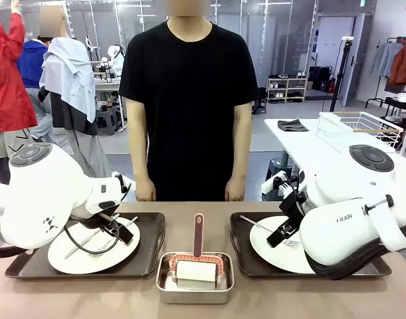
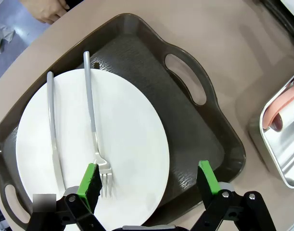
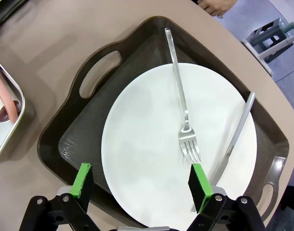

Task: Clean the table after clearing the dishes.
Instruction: When the left (or right) Handle tray is removed, use the left hand (or right hand) to clean the left (or right) side of the table with the Lint Roller.

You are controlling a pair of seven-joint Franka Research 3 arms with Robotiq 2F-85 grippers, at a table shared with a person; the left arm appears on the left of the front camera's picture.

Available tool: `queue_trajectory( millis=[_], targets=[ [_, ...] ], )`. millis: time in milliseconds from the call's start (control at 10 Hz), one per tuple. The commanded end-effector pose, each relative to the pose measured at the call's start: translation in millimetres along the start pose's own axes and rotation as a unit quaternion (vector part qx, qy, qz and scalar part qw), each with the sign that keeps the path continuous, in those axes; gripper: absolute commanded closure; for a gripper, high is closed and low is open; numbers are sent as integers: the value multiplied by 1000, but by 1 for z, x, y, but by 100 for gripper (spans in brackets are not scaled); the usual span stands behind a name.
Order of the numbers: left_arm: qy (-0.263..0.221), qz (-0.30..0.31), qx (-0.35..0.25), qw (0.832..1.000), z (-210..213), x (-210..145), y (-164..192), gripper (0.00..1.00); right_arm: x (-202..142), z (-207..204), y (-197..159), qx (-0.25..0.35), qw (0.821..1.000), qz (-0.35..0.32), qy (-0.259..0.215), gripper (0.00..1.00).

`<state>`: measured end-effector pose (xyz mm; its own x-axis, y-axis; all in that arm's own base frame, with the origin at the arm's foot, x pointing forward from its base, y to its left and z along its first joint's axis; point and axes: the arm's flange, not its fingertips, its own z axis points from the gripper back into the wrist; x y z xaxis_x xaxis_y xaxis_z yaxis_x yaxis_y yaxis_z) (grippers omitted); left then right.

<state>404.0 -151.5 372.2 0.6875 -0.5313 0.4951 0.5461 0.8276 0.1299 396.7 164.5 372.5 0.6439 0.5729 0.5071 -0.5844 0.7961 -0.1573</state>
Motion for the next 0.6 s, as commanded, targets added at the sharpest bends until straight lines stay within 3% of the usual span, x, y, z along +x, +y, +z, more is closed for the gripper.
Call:
queue_trajectory(
  millis=[0, 200, 400, 500],
  targets=[
    [0, 0, 0, 1000, 0, 0, 0, 0, 0, 0, 0, 0, 1000, 0, 0, 0],
    [0, 0, 0, 1000, 0, 0, 0, 0, 0, 0, 0, 0, 1000, 0, 0, 0],
    [-2, 26, -50, 998, 31, 34, 36, 0, 35, 36, -36, 72, 997, 10, 18, 0],
    [-14, 18, -149, 989, 49, 43, 59, 0, 46, 48, -52, 106, 994, -5, 6, 0]
  ],
)
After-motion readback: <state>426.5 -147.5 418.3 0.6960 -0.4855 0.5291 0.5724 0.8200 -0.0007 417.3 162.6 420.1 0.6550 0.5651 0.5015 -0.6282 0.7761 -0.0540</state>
